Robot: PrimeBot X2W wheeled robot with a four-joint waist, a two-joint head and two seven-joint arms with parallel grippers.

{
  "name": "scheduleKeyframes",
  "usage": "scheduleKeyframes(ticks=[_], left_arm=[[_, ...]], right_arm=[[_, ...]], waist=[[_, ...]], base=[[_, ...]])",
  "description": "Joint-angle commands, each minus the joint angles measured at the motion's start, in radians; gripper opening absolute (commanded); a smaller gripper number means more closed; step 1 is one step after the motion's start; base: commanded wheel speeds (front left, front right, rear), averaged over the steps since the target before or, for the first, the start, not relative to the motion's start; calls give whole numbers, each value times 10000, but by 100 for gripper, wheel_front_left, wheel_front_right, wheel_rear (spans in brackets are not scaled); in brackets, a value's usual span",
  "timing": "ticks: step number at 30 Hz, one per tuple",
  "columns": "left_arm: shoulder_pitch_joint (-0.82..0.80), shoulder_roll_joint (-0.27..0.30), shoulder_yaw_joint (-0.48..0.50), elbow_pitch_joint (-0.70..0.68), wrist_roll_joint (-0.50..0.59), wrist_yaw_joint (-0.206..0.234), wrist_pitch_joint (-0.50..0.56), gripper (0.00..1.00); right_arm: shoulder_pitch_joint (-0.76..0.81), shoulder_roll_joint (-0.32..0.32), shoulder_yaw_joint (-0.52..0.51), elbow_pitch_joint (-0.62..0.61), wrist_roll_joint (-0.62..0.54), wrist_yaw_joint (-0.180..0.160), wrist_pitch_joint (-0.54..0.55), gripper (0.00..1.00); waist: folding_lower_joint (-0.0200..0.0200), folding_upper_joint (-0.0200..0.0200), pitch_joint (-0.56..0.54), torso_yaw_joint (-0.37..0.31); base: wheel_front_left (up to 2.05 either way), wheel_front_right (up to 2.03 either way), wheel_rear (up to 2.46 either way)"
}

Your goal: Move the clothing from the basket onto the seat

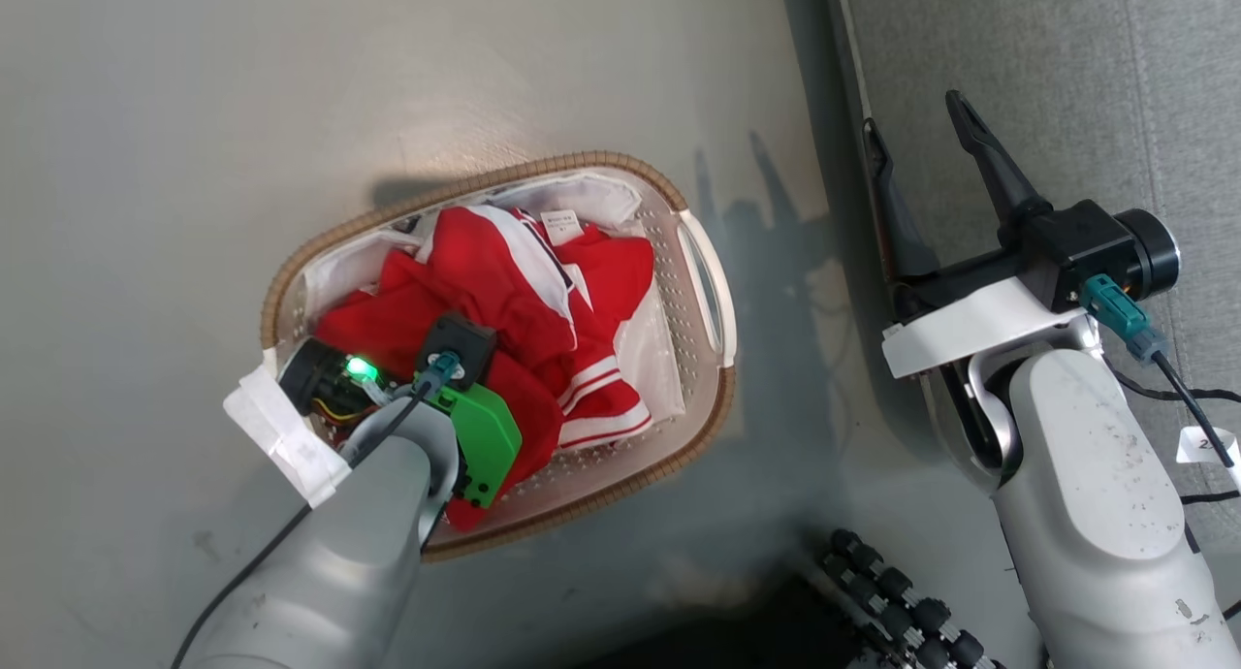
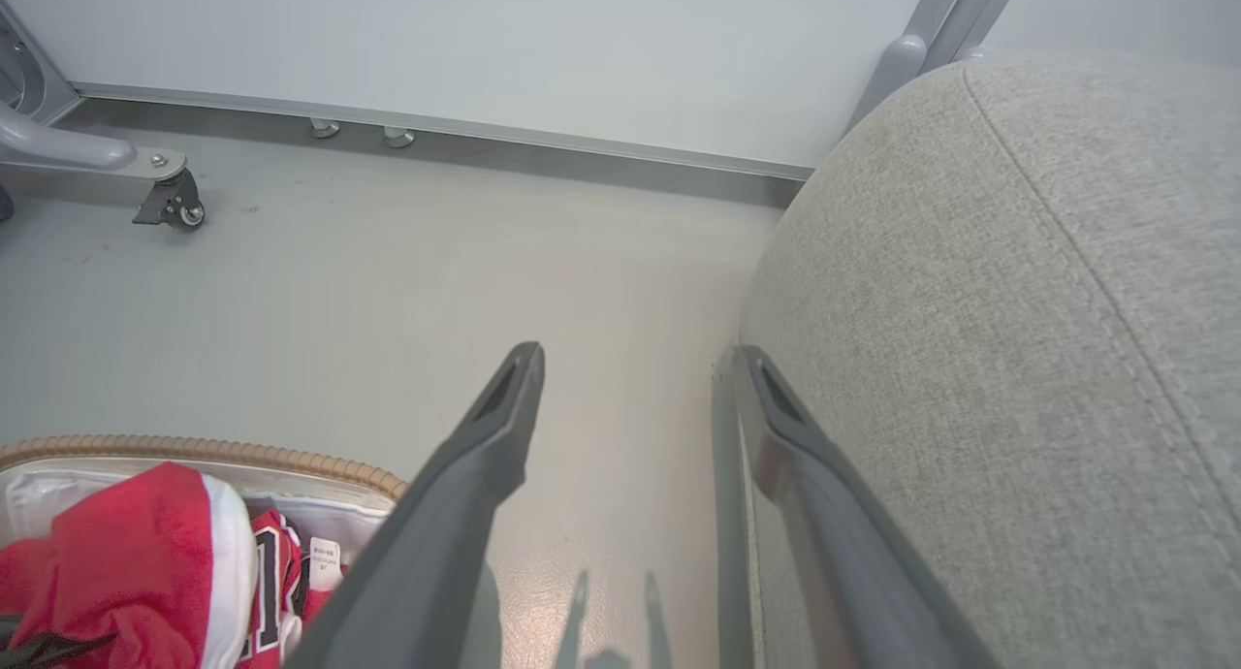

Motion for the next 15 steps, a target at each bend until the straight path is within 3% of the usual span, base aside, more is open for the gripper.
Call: scheduleKeyframes(ticks=[1,15], left_arm=[[216,34,-4,-155,-120,-40,6,0],[1923,21,-419,-2434,-854,69,4,0]], right_arm=[[157,-42,-53,45,-2,-8,-45,100],[1282,-346,-358,523,144,-6,-45,100]], waist=[[-1,0,-620,225],[-1,0,-3593,1240]], base=[[0,0,0],[0,0,0]])
